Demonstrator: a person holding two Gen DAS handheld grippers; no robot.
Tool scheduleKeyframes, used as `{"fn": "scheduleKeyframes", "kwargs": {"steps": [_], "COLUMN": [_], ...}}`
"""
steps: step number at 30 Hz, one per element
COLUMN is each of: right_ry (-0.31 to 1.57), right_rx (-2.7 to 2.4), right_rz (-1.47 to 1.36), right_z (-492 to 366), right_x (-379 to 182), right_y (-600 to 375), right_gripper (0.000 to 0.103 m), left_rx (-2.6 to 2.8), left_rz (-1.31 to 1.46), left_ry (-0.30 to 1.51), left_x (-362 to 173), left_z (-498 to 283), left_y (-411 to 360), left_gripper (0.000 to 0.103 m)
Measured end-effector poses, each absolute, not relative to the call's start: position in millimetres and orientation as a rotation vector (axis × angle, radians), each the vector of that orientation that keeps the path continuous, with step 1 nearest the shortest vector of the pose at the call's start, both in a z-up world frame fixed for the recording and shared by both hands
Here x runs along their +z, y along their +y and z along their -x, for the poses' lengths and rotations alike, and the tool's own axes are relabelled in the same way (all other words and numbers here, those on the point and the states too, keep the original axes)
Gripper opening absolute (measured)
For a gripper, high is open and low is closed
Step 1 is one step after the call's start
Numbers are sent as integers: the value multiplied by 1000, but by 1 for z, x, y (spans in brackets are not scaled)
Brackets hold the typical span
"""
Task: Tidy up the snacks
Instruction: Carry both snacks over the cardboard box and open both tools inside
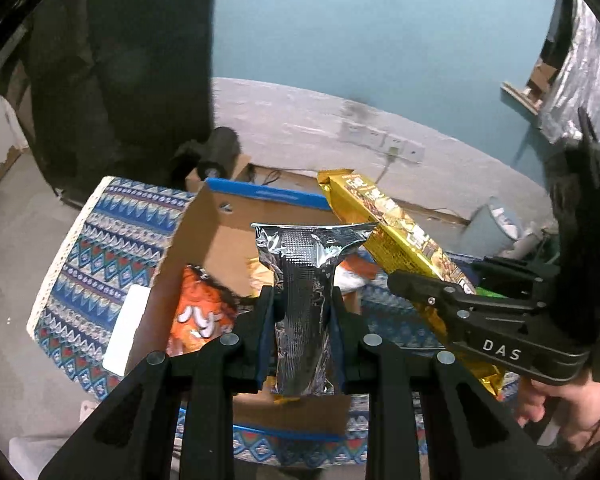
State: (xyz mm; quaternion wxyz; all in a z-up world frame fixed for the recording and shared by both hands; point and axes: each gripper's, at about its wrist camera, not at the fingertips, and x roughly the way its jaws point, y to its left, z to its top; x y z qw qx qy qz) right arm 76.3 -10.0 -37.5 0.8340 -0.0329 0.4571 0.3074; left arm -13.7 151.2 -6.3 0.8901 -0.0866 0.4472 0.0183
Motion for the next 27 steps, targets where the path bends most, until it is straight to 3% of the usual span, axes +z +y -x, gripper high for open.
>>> {"fn": "scheduleKeyframes", "kwargs": {"steps": [10, 16, 20, 22, 24, 27], "right_ry": [1029, 1042, 1031, 1027, 1018, 1008], "right_rx": [702, 718, 719, 714, 708, 690], "right_rz": [94, 88, 79, 74, 69, 68], "right_z": [-89, -96, -97, -97, -96, -95], "right_x": [-56, -59, -53, -50, -46, -42], "right_y": [43, 58, 57, 55, 50, 42], "right_gripper": [30, 37, 40, 45, 52, 54], "left_rx": [126, 147, 157, 159, 161, 151], "left_rz": [194, 199, 197, 186, 175, 170], "left_ry": [1006, 1063, 1077, 1070, 1066, 1057], "left_x": [-47, -65, -69, -66, -63, -58], "left_z": [-1, -7, -8, -8, -8, -8], "left_y": [187, 197, 196, 193, 190, 185], "left_gripper": [25, 27, 55, 64, 67, 69]}}
